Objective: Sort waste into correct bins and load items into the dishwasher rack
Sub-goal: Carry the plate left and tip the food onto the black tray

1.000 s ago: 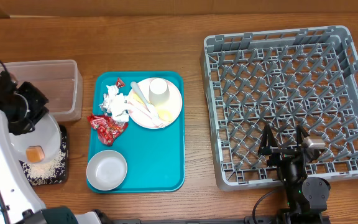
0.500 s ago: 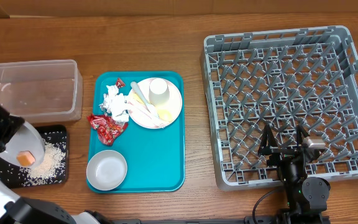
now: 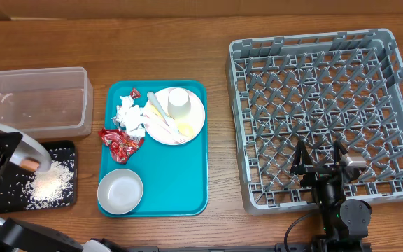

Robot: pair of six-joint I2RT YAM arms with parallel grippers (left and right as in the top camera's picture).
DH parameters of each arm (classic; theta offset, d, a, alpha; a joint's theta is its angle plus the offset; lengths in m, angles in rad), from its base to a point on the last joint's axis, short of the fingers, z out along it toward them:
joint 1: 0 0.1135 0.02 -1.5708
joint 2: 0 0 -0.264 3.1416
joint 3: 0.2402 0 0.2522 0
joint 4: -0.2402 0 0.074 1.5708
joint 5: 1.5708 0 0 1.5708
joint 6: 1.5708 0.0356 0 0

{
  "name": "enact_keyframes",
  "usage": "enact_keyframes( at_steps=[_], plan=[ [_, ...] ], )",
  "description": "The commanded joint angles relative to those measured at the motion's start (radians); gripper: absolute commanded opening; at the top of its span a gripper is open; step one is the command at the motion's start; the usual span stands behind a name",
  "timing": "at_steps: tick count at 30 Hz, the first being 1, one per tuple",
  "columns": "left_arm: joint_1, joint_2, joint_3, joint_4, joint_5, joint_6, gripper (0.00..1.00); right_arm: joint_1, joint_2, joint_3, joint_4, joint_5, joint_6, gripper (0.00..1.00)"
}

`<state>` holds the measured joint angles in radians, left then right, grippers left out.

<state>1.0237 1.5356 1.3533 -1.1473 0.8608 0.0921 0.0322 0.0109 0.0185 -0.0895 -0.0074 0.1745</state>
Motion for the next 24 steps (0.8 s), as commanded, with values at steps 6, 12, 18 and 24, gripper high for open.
enact_keyframes(
  at_steps=[6, 12, 18, 24],
  plan=[
    [0.007, -0.007, 0.000, -0.056, 0.153, 0.134, 0.04, -0.005, -0.008, -0.010, 0.005, 0.006, -0.007, 1.00],
    [0.025, -0.007, 0.000, -0.069, 0.153, 0.169, 0.04, -0.005, -0.008, -0.010, 0.005, 0.006, -0.007, 1.00],
    [0.025, -0.009, 0.000, -0.087, 0.153, 0.174, 0.04, -0.005, -0.008, -0.010, 0.005, 0.006, -0.007, 1.00],
    [0.019, -0.057, 0.011, -0.108, 0.150, 0.173, 0.04, -0.005, -0.008, -0.010, 0.005, 0.006, -0.007, 1.00]
  ],
)
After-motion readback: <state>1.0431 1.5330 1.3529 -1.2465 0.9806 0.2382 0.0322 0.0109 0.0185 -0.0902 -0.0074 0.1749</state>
